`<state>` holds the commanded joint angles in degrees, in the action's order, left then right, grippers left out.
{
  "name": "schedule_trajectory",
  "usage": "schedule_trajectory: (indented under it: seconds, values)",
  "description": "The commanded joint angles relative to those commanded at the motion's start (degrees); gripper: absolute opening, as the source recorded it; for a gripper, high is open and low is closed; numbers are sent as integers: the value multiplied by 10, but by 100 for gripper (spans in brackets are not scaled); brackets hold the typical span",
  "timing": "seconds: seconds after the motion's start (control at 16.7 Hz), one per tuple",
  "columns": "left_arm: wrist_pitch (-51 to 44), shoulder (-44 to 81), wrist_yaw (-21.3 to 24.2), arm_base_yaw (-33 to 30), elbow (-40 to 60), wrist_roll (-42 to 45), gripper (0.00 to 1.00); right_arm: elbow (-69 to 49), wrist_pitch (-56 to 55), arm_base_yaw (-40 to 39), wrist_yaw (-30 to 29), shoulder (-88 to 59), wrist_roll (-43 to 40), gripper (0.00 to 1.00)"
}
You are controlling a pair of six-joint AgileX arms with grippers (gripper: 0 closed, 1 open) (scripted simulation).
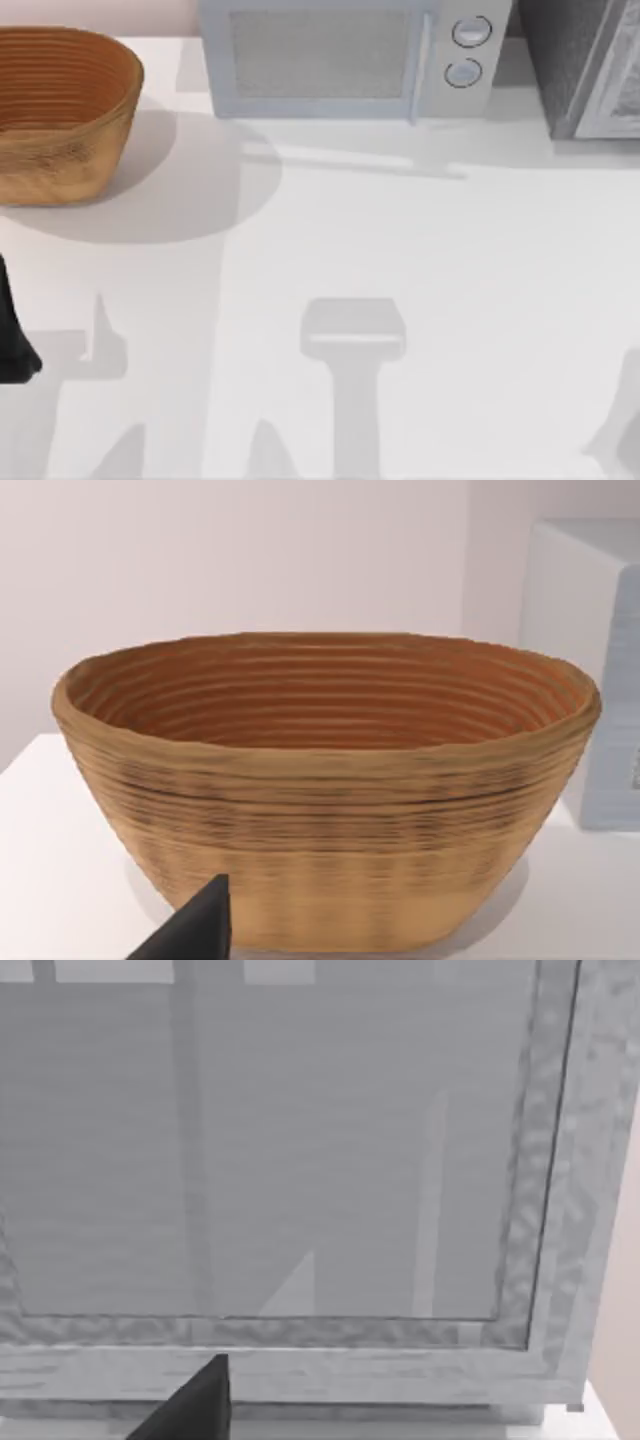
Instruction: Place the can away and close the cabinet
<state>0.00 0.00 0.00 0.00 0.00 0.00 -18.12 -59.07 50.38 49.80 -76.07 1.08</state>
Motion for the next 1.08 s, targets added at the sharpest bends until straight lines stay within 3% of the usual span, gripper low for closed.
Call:
schedule_trajectory:
  seconds: [0.3, 0.72, 1.08]
  values:
    - [0, 0, 0, 0, 0, 0, 100, -27, -88, 75, 74, -116, 2, 100]
    - [0, 0, 0, 0, 0, 0, 100, -27, -96, 81, 80, -127, 2, 100]
    - [0, 0, 0, 0, 0, 0, 100, -129, 21, 82, 82, -111, 2, 100]
